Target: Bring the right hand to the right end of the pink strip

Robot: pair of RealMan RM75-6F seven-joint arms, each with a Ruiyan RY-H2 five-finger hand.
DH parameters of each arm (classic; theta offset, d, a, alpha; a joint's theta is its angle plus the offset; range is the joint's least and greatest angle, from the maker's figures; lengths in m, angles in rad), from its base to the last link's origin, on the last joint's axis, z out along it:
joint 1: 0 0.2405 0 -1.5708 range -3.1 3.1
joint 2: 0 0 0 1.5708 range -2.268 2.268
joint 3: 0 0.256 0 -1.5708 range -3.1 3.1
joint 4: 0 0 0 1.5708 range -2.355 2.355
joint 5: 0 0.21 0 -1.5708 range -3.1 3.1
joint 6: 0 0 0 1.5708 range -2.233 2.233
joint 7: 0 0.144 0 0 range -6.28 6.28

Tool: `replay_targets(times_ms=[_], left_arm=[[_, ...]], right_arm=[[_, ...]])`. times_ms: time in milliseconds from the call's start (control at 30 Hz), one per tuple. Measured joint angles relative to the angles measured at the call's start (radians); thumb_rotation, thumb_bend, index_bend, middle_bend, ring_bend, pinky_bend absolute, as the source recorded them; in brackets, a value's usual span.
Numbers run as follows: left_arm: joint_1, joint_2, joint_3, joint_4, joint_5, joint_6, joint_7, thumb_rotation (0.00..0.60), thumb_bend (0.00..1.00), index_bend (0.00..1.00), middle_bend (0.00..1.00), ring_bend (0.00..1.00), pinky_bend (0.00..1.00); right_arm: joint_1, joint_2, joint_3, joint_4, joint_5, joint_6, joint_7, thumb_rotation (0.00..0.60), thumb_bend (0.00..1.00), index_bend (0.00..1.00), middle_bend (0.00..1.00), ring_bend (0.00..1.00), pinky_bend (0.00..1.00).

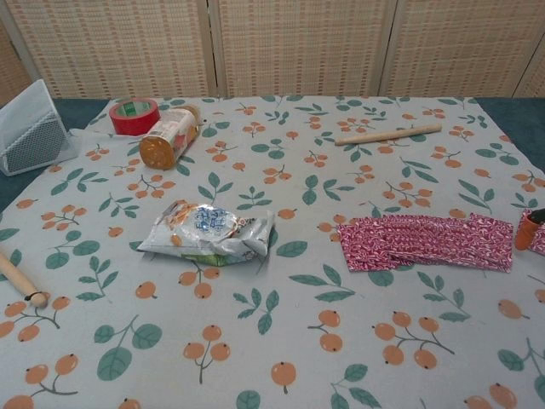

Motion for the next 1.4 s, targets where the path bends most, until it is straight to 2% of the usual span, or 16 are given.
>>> replay_targets(times_ms=[467, 900, 1400], left_arm=[[0.0, 0.0, 0.002, -0.002, 0.002, -0.001, 0.006, 0.6, 0.46, 0.09, 0.0, 0.03, 0.38], [-0.002, 0.0, 0.002, -0.005, -0.003, -0.007, 0.013, 0.6, 0.46, 0.09, 0.0, 0.03, 0.38], [-0.001, 0.004, 0.002, -0.006, -0.003, -0.006, 0.002, 0.6, 0.46, 0.09, 0.0, 0.03, 0.38]], right_arm=[[0.012, -0.005, -0.004, 0.016, 0.045, -0.043, -0.029, 0.6, 0.97, 0.34, 0.87, 0.78, 0.71], [0.016, -0.019, 0.002, 0.016, -0.005, 0.002, 0.029, 0.6, 0.97, 0.32, 0.87, 0.78, 0.71], [0.066, -0.073, 0.006, 0.079, 0.011, -0.084, 0.026, 0.6, 0.97, 0.32, 0.87, 0.78, 0.71]])
